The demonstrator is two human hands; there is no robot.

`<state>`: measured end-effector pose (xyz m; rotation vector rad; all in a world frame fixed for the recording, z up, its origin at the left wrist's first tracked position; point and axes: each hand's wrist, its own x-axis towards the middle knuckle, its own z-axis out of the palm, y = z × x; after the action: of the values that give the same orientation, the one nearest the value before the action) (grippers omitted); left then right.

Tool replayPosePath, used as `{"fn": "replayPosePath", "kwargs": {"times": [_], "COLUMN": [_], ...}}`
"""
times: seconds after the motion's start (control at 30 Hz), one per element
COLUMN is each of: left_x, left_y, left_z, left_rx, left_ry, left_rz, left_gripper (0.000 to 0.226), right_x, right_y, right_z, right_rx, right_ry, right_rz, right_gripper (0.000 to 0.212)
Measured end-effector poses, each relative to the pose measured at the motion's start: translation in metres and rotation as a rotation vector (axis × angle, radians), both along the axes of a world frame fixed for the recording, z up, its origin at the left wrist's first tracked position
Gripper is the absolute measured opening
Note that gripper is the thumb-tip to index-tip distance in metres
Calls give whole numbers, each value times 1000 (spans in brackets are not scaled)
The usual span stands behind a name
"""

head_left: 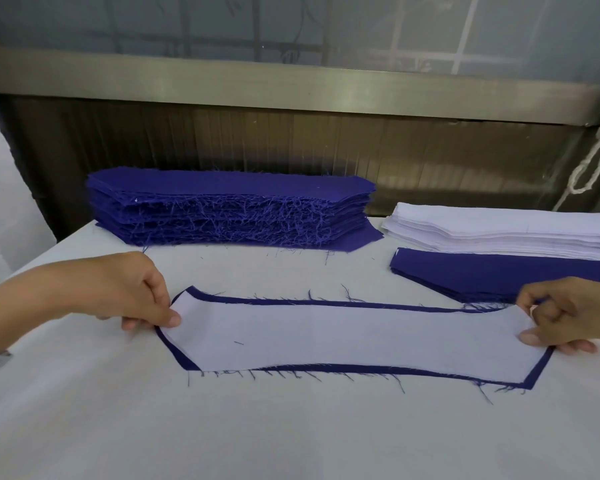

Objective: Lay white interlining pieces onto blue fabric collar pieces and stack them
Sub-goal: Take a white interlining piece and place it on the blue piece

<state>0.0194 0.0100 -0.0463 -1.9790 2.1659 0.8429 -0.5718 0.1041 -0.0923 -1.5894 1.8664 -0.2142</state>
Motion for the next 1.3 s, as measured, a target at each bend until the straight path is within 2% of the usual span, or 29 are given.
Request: {"fn": "replayPosePath", "kwargs": {"times": [0.13,0.27,0.5,0.67,0.83,0.9,1.0,1.3], "left_x": [4,4,0,-3,-2,0,3,9], "left_y": [-2,-1,3,8,4,1,-2,-14], "left_z": [-1,-1,3,0,-2,-2,-2,-10], "left_rx": [4,-5,-152,-231,-284,-262,-130,-39], "left_ry": [78,64,-29,-58,19,102,213,307], "left_rz": [-26,-50,-74,-82,-136,-152,-147,-58], "left_gripper": [25,19,12,17,15,15,12,16], "right_x": [3,3,-2,0,4,6,5,-12], "right_y": [1,1,1,1,2,2,2,-2], "right_z": [2,1,-2,-1,3,5,8,-2], "right_rx": [-5,-1,-13,4,8,9,27,42], "right_ry": [-19,-13,5,-6,-40,-68,-111,-89], "right_rz": [10,12,1,-6,-14,-20,-17,-13], "right_gripper": [41,41,42,41,43,45,50,42]}}
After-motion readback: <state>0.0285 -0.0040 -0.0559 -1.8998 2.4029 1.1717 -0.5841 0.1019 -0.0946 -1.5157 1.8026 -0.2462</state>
